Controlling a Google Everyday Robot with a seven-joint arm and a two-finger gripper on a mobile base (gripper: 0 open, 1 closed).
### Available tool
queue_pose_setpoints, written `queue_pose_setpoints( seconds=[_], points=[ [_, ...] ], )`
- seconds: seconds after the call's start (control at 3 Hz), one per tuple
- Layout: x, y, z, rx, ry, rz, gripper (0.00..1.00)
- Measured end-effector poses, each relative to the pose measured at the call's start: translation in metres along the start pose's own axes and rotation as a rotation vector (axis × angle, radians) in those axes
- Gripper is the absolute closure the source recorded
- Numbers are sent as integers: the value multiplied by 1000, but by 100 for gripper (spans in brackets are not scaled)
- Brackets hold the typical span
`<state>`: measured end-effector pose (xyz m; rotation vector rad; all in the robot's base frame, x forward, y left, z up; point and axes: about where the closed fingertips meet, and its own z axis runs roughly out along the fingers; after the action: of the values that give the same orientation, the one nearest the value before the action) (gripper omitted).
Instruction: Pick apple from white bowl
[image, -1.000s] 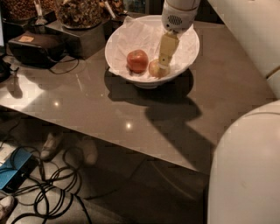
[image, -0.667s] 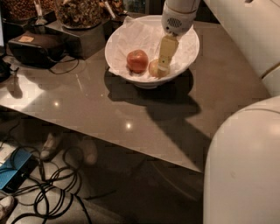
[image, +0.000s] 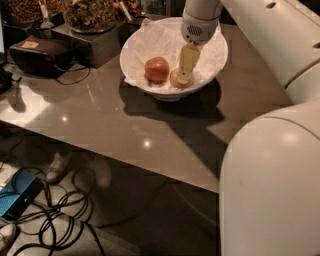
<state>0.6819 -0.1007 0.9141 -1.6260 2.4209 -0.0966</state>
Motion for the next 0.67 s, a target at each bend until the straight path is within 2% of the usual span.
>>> queue_pose_setpoints(
  seconds=[0.67],
  points=[
    [5, -3, 23, -39, 24, 14, 21]
  ],
)
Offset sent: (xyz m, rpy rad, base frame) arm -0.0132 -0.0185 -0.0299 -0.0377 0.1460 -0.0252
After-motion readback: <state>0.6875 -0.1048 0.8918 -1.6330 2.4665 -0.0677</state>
